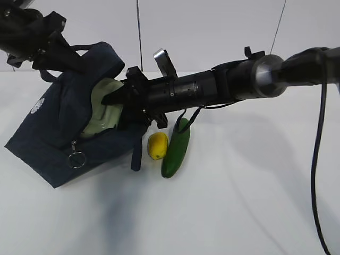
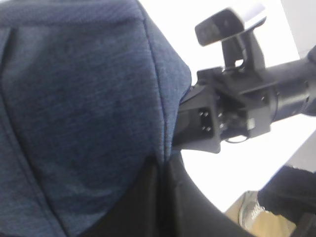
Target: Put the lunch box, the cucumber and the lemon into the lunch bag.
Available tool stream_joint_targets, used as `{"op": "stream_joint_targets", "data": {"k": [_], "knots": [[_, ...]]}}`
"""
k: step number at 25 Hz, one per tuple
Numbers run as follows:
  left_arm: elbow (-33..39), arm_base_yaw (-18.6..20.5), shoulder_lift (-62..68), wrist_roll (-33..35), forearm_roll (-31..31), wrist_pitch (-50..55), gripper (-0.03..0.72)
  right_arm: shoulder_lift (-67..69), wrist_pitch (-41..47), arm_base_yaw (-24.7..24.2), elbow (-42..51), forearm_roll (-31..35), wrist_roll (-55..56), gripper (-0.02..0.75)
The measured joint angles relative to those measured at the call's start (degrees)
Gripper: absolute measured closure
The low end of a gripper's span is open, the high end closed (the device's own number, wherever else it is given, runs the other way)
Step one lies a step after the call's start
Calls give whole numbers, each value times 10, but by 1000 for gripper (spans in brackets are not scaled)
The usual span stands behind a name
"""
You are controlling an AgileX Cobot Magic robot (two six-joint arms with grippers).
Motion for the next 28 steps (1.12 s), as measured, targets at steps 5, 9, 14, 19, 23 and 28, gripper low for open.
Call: {"op": "stream_joint_targets", "data": {"k": [5,9,14,19,23,28], "knots": [[0,-2,4,1,0,-15,696,25,-11,12,-29,3,0,358],[0,-2,5,1,0,-25,696,52,-11,22,-62,6,3,358],[0,-2,28,1,-4,-25,696,72,-15,23,-74,6,6,358],[-2,-2,42,1,-8,-25,696,89,-17,23,-75,9,7,358],[-3,-3,44,1,-8,-27,696,95,-17,23,-75,14,10,358],[-3,-3,59,1,-14,-35,696,97,-17,25,-77,16,11,358]]}}
